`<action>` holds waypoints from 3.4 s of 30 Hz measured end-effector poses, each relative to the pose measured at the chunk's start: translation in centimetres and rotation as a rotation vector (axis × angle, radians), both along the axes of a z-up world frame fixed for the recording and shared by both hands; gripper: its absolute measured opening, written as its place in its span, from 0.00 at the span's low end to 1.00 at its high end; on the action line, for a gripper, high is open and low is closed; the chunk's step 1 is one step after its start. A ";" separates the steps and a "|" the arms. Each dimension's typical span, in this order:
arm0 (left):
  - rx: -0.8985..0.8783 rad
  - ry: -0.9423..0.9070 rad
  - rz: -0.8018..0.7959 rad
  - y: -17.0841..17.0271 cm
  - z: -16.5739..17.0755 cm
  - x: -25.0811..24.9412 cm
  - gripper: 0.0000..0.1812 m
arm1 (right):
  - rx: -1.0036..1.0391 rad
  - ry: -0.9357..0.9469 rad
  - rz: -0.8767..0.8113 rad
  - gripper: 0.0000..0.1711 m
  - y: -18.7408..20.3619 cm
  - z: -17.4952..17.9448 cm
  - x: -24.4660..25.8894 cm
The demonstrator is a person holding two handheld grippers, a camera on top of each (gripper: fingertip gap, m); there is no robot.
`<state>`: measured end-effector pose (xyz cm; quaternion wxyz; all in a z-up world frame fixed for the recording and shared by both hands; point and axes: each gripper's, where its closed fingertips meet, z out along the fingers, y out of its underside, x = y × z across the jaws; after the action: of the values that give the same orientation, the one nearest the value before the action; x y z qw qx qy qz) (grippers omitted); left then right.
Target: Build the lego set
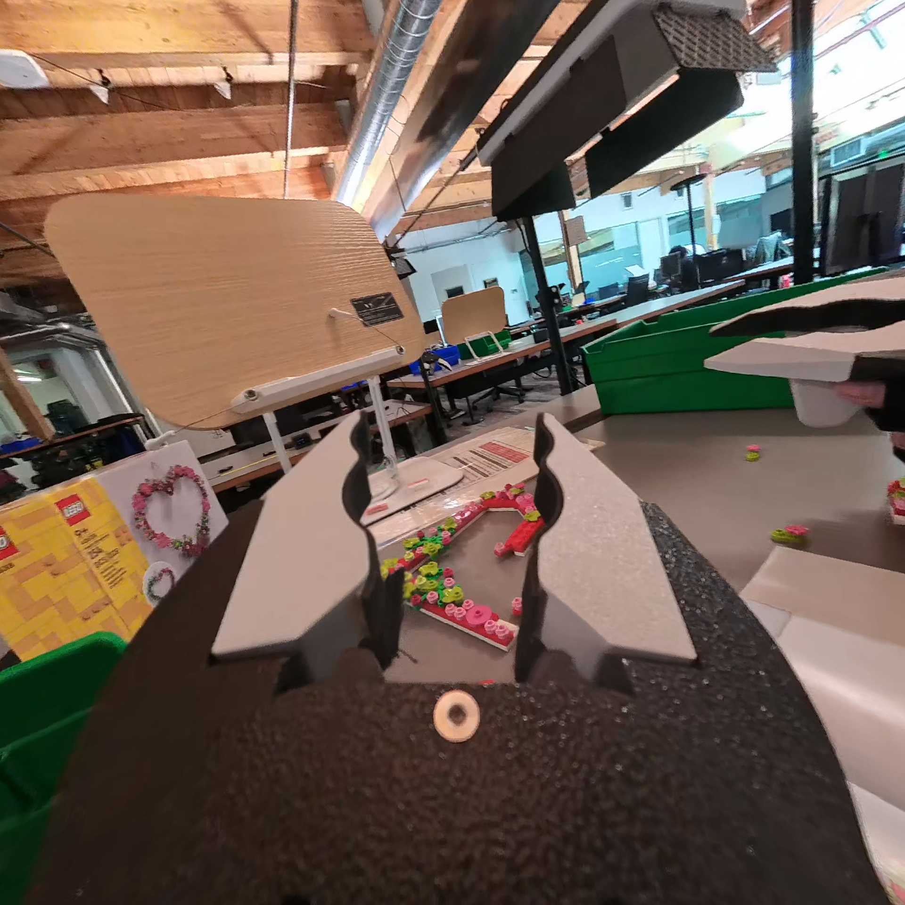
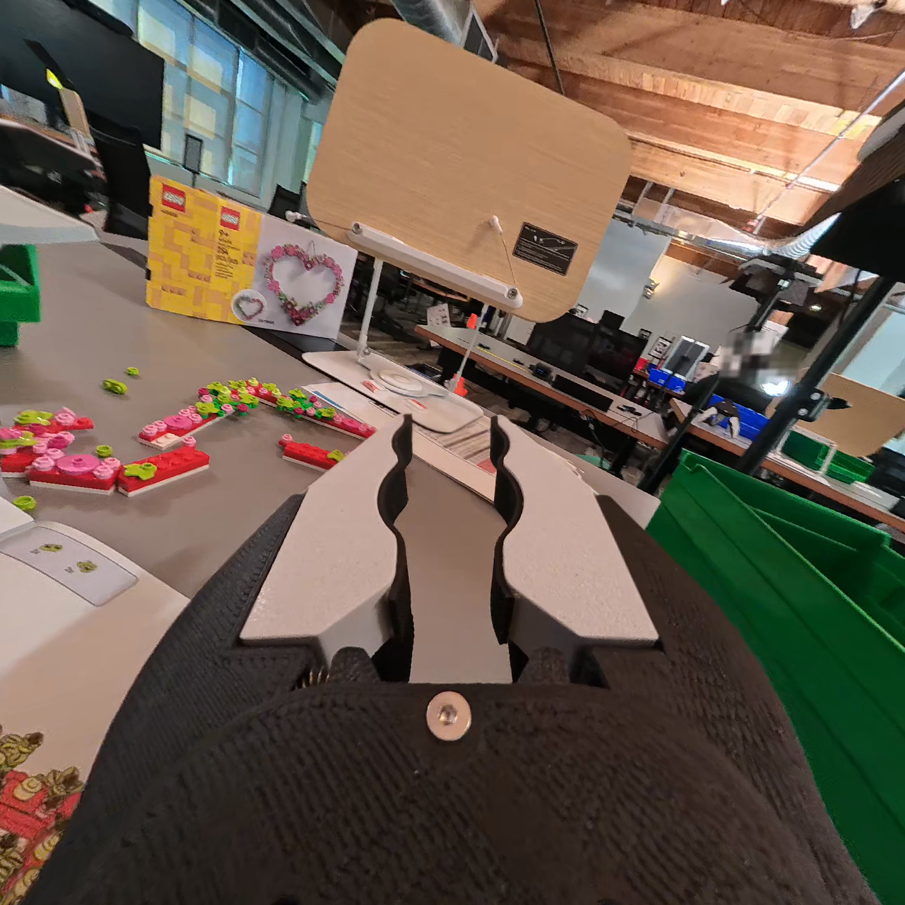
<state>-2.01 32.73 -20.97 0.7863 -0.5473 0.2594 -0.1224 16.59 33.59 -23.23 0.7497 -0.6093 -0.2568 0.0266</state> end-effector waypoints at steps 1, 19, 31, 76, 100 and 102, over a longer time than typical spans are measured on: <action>0.004 -0.009 0.005 0.0 0.1 -0.2 0.37 | 0.000 0.002 0.014 0.17 0.0 0.0 -0.2; -0.028 -0.013 0.103 0.8 -0.7 -1.9 0.33 | 0.082 0.008 0.069 0.16 -1.8 0.9 -0.6; -0.097 -0.113 0.011 0.8 -1.2 -1.6 0.32 | 0.034 0.008 0.018 0.14 -1.8 0.2 1.0; -0.155 -0.102 0.012 1.9 -2.0 -1.9 0.28 | -0.335 -0.259 0.590 0.08 -1.9 -3.9 -11.3; -0.148 -0.164 0.027 2.1 -1.5 -3.0 0.26 | -0.787 -0.694 1.134 0.03 -1.4 -11.1 -18.6; -0.150 -0.161 0.024 2.1 -1.6 -2.9 0.26 | -0.697 -0.653 1.090 0.03 -0.9 -9.5 -18.0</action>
<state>-4.93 34.84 -22.54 0.7629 -0.5960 0.1790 -0.1754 -1.45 32.74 -32.74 0.2772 -0.5751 -0.7114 0.2937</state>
